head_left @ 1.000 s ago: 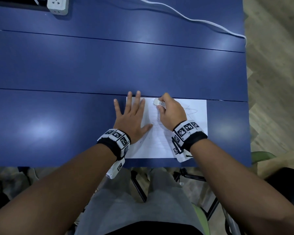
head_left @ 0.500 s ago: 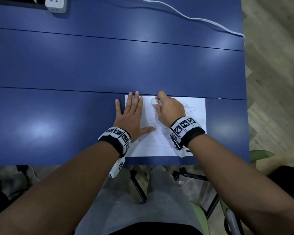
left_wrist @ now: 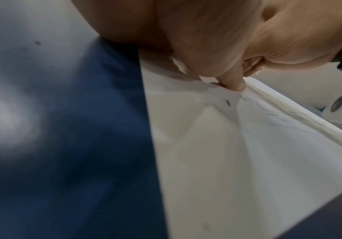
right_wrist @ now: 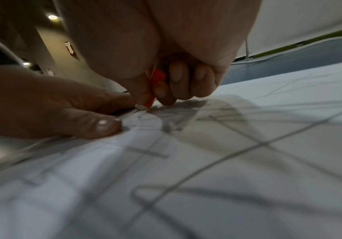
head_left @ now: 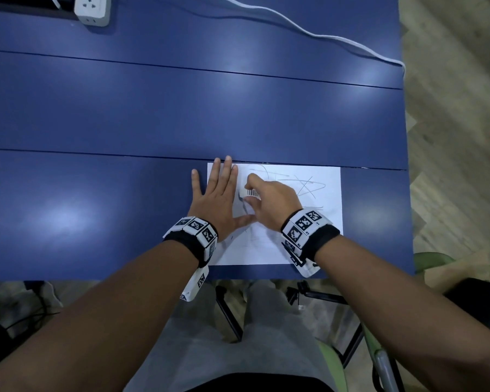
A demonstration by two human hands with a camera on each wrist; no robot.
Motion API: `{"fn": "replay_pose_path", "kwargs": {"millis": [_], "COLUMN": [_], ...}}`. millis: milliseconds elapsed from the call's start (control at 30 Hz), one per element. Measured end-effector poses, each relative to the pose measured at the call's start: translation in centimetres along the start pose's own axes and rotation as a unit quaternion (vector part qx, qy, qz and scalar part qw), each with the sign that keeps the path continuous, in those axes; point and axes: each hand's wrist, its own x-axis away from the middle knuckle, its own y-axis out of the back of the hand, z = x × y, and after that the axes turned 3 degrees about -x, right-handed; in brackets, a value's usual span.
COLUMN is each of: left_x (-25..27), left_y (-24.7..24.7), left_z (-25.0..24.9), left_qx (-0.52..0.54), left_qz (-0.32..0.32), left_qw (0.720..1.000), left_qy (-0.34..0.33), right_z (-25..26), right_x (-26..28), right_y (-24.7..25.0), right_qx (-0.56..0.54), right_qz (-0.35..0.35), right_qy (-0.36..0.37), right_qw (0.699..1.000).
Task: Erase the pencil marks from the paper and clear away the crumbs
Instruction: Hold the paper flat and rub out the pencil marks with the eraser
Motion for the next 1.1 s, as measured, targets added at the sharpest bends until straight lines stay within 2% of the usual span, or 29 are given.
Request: {"fn": "replay_pose_path", "kwargs": {"millis": [167,333,467,533,667,800,1000,1100], "left_x": [0.0,0.1,-0.1,-0.1,0.0,0.0,0.1,0.0], "left_y": [0.2,0.1,0.1,0.1,0.0,0.1,0.1,0.2], "left_z": [0.0,0.1,0.0,0.0,0.1,-0.1,0.0,-0.1], "left_qx": [0.001,0.001,0.004,0.000,0.001,0.010,0.007,0.015], "left_qz": [0.002,0.005,0.005,0.005,0.003,0.009,0.008,0.009], "left_qw": [1.000,1.000,1.000,1.000,1.000,1.000,1.000,1.000], "left_qy": [-0.001,0.001,-0.003,-0.002,-0.001,-0.003,0.000,-0.004], "right_z": [-0.3,-0.1,-1.3,-0.8,-0.8,-1.7,-1.7,-2.6], "right_x": [-0.6,0.1,-1.4,-1.1,-0.5,-1.7,-0.8,-1.7], "right_y": [0.0,-0.3,0.9,0.5,0.0,1.2,0.7,1.7], "right_qx": [-0.035,-0.002,-0.016,-0.028,-0.002,-0.006,0.004,-0.009], "right_qz": [-0.047,-0.003,-0.059,-0.061,-0.028,-0.077,-0.038,-0.073], "right_qy": [-0.045,0.003,-0.053,-0.066,-0.019,-0.059,-0.013,-0.050], "right_qw": [0.997,1.000,0.997,0.996,0.999,0.995,0.999,0.996]}}
